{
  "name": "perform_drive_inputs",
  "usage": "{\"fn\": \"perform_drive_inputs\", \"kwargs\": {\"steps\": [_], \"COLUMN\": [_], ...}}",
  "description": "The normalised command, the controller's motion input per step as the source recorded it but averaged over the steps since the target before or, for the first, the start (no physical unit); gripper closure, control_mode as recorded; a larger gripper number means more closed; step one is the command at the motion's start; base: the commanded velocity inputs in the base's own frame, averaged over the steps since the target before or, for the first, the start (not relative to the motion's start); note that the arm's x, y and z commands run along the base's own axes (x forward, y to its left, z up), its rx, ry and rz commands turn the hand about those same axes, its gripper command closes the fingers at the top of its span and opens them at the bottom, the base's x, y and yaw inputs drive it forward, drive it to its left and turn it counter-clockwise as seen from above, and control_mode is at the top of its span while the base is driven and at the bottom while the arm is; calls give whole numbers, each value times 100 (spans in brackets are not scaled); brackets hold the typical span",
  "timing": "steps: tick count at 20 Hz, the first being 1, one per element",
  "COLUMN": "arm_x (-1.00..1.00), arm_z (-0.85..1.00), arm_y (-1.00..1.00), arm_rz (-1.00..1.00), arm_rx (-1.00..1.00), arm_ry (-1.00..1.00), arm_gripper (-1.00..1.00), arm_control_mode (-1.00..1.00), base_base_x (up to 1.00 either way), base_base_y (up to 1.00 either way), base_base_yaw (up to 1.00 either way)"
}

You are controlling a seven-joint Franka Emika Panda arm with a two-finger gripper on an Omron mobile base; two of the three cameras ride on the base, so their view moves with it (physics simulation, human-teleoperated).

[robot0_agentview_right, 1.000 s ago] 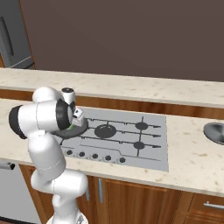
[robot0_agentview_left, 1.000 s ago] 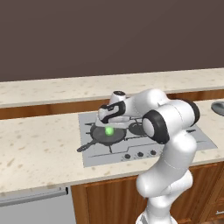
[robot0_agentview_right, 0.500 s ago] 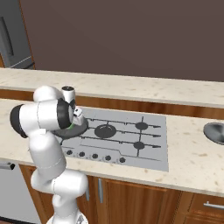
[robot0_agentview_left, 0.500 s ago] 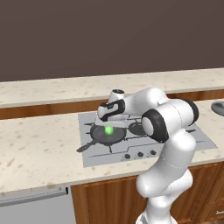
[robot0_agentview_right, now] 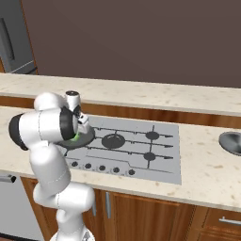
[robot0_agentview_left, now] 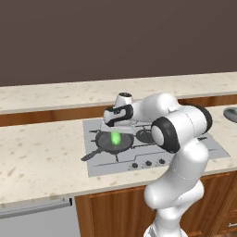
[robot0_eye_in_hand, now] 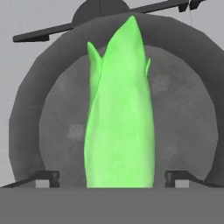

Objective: Place both pans onto different burners. Then place the corn and the fish on different pans.

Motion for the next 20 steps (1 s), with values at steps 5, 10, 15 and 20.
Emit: {"fn": "perform_drive_inputs", "kwargs": {"steps": [5, 10, 15, 20], "arm_x": [-29, -58, -73, -61], "arm_z": [52, 53, 41, 28], "arm_y": [-9, -41, -58, -31], "arm_rz": [0, 0, 0, 0], "arm_rx": [0, 0, 0, -6], "arm_ry": [-2, 0, 0, 0], "arm_gripper": [-100, -100, -100, -100], "arm_control_mode": [-100, -100, -100, -100], "base_base_x": [0, 0, 0, 0], "base_base_y": [0, 0, 0, 0], "base_base_yaw": [0, 0, 0, 0]}}
